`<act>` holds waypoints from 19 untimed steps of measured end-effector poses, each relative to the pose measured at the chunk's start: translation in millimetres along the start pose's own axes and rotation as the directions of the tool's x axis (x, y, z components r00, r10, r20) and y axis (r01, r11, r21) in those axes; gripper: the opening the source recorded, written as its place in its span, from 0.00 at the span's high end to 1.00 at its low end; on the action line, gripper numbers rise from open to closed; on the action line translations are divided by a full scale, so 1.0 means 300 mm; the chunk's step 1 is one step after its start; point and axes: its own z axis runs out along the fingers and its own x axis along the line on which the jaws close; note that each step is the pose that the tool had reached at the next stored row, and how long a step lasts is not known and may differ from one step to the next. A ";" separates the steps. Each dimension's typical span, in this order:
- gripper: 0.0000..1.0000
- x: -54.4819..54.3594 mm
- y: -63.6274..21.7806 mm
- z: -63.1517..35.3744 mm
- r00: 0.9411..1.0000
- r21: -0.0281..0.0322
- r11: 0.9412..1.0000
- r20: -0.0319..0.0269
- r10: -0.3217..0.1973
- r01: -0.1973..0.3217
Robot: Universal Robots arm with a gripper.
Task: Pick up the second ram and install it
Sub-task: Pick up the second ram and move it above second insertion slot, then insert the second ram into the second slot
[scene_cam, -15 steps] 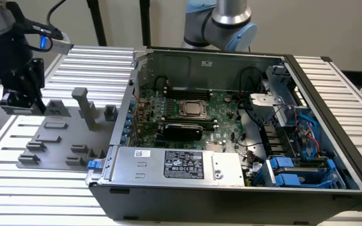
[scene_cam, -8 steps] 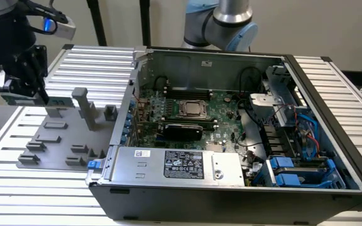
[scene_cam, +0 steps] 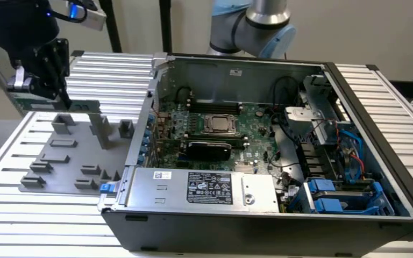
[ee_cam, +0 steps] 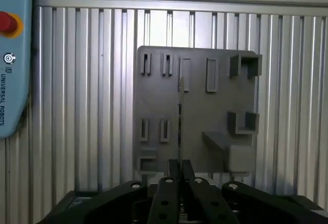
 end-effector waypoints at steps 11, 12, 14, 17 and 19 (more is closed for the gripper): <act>1.00 -0.002 -0.164 -0.086 1.000 0.000 1.000 0.018 -0.001 0.001; 1.00 -0.002 -0.179 -0.089 1.000 0.000 1.000 0.019 -0.001 0.001; 1.00 -0.002 -0.210 -0.093 1.000 0.000 1.000 0.022 -0.001 0.001; 1.00 -0.002 -0.254 -0.098 1.000 0.000 1.000 0.026 -0.001 0.001; 1.00 -0.002 -0.284 -0.100 1.000 0.000 1.000 0.029 -0.001 0.001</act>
